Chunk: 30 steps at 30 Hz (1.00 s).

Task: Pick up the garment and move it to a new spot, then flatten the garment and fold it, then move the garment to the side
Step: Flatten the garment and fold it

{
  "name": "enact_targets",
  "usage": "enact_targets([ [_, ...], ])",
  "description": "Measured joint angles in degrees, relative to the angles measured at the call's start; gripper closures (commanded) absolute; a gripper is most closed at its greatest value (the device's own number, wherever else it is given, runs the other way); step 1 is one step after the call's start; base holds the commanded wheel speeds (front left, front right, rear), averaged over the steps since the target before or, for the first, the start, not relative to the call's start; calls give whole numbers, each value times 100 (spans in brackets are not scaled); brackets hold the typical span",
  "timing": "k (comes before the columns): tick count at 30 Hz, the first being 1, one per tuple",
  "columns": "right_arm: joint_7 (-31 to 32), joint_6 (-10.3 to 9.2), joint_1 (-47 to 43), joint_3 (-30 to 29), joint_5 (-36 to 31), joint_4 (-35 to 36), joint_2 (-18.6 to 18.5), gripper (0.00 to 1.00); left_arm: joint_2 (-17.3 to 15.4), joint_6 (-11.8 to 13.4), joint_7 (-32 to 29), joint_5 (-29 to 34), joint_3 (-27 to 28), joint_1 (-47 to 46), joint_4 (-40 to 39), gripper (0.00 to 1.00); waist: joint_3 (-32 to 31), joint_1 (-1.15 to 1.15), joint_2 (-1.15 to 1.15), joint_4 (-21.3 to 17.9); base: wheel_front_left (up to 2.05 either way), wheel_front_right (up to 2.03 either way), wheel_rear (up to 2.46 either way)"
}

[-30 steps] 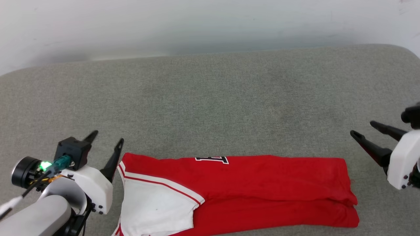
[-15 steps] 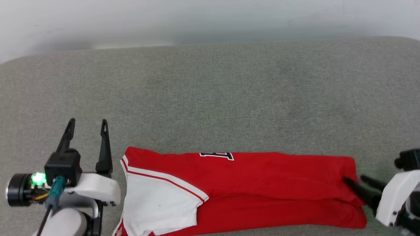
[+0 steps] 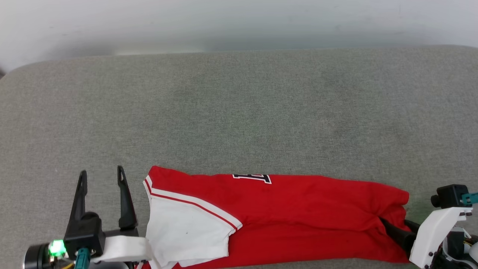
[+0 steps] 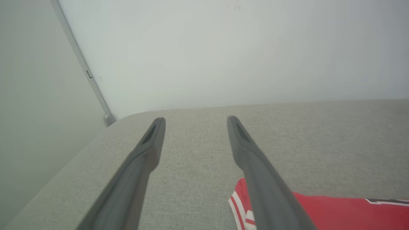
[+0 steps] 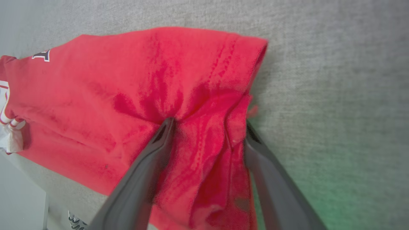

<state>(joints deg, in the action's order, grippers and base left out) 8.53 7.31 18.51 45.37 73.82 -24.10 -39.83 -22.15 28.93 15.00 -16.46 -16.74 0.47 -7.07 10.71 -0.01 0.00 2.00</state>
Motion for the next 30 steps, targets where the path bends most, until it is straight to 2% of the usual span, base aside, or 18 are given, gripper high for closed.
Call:
enact_targets([
  [3,41,0,21,19,-90,-54,56,0,292,-124,0,261,274,205,7,0,-37,0,0,9,0,0,0],
  [4,58,0,26,18,-107,-71,64,75,357,-189,0,345,327,259,2,0,-55,0,0,15,0,0,0],
  [5,62,0,28,18,-131,-90,71,100,443,-281,2,404,379,325,-7,0,-74,0,0,19,0,0,0],
  [9,121,20,39,31,-190,-137,121,100,712,-587,5,694,528,555,-119,0,-165,0,0,24,0,0,0],
  [15,222,21,55,-49,-274,-132,-18,100,1034,-828,5,1035,759,876,-147,0,-342,1,0,11,0,0,0],
  [26,731,20,127,-466,-508,-424,-990,100,1233,-1146,5,1381,943,1113,-35,0,-589,1,0,-13,0,0,0],
  [30,991,20,147,-544,-611,-568,-1149,100,1271,-1207,5,1423,969,1150,-20,0,-628,0,0,-29,0,0,0],
])
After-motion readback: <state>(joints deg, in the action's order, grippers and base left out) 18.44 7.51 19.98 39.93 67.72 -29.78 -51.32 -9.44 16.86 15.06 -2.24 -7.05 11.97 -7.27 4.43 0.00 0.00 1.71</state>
